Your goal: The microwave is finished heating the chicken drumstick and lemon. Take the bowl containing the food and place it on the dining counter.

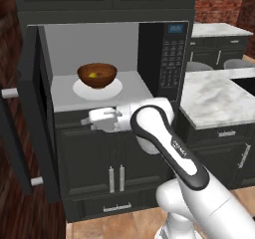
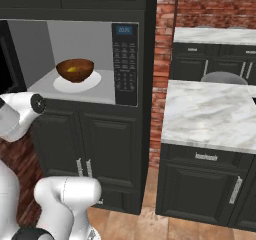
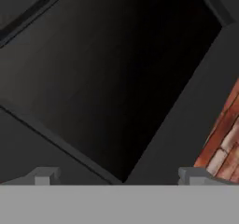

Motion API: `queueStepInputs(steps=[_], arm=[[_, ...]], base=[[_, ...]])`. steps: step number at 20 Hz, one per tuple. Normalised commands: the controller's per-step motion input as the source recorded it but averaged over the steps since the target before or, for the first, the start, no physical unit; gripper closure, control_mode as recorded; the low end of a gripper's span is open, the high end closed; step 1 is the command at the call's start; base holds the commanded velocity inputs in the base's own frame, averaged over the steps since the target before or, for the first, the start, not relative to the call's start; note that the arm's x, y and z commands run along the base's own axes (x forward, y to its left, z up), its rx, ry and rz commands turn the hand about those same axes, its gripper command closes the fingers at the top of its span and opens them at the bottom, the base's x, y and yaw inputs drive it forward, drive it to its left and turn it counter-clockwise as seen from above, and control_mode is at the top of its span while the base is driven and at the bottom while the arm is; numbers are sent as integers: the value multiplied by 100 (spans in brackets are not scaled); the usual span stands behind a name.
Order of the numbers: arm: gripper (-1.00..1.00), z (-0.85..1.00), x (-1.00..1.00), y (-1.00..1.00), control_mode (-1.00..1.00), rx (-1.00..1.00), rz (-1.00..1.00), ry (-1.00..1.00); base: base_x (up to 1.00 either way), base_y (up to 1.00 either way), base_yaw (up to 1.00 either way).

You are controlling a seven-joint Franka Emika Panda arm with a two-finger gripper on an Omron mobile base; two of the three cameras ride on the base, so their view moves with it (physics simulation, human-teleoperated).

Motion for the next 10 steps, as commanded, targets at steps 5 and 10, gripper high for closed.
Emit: queueStepInputs(steps=[5, 10], arm=[[-100, 31, 6, -100, -100, -4, -52, 3], [-100, 42, 4, -100, -100, -8, -61, 6]], base=[[0, 0, 0], [0, 0, 0]])
